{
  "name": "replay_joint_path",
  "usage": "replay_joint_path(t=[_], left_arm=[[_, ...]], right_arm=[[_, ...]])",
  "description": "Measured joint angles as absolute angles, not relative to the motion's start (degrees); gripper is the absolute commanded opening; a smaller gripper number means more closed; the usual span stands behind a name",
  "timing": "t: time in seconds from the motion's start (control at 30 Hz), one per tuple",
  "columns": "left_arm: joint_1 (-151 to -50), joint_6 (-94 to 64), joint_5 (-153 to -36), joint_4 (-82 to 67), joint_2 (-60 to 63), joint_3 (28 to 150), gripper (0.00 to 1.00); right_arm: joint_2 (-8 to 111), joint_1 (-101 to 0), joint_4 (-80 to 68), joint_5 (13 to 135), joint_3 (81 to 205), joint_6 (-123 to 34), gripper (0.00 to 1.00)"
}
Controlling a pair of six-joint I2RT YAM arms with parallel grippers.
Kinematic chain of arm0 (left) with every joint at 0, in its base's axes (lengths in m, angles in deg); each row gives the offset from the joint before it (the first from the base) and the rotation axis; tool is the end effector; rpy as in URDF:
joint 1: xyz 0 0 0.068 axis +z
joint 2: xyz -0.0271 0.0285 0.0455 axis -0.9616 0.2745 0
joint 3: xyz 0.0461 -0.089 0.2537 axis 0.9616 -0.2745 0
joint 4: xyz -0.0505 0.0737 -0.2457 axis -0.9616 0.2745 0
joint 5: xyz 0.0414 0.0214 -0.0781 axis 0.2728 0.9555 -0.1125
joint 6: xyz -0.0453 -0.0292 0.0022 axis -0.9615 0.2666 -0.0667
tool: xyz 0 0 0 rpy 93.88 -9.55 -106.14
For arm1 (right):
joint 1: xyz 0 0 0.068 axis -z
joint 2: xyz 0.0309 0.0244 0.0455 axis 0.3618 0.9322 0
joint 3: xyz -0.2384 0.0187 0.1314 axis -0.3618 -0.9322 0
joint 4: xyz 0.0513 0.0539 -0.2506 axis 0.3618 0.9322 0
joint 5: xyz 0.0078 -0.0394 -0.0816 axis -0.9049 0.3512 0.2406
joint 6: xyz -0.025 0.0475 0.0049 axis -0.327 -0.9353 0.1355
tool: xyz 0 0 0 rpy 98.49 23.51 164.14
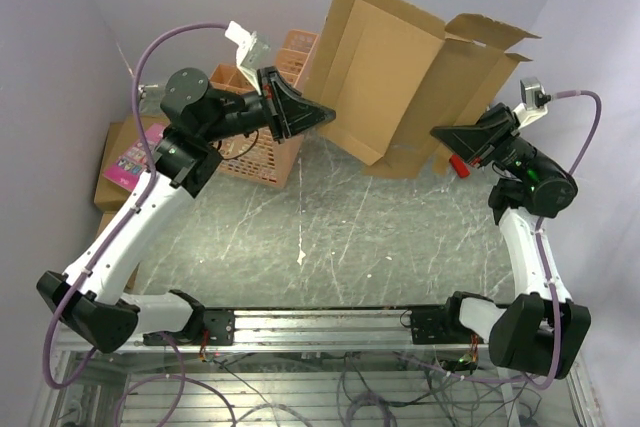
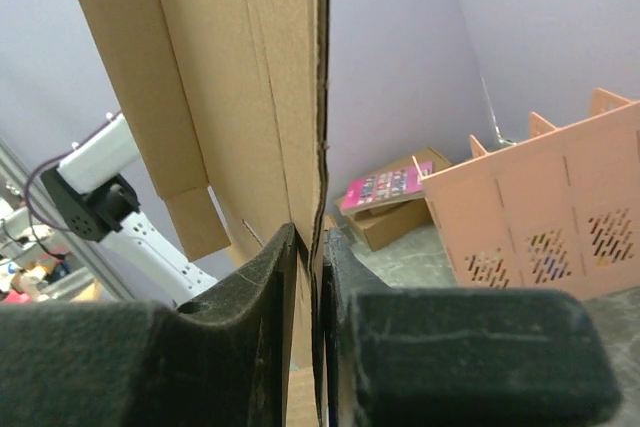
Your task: Fold the paper box
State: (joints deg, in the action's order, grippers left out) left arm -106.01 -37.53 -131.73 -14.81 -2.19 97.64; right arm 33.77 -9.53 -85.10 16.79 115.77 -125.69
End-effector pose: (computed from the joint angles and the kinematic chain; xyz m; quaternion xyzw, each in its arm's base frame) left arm 0.2104 -0.1611 0.4932 0.3019 0.5474 -0.5988 0.5005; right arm 0.1974 -0.0078 0.4226 -0.1891 0.5263 0.6041 0.5678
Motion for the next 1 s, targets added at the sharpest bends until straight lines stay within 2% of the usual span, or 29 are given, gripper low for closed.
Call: replay_joint_path(t=[0.27,0.57,0.63,0.83,0.93,1.0], left_arm=[[-105.8,-28.1,-126.3,1.4,0.5,101.0,0.07],[-102.6,-24.8,-125.9,3.2,-0.5,96.8,0.07],[-102.6,-24.5,-127.0,3.0,0.0,94.1,0.07],[-102.6,-23.8,-128.3,2.8,4.9,85.5,0.07],[-102.6,-21.1,-128.1,5.6,7.7,84.0,0.07],[-102.6,-18.0,-127.5,8.1,8.6,84.0,0.07]], right_arm=[[29.8,-9.7,-66.9,13.3,116.5,-109.3,0.11],[26.8,-9.8,-18.7,16.9,122.7,-66.7,0.25],[25.6,-10.3,-11.6,18.2,121.5,-59.0,0.32],[25.9,-10.5,6.7,24.4,116.9,-39.8,0.77],[28.4,-10.5,13.6,28.5,116.6,-31.3,0.89],[29.2,-10.2,16.9,31.1,116.2,-26.7,0.93]])
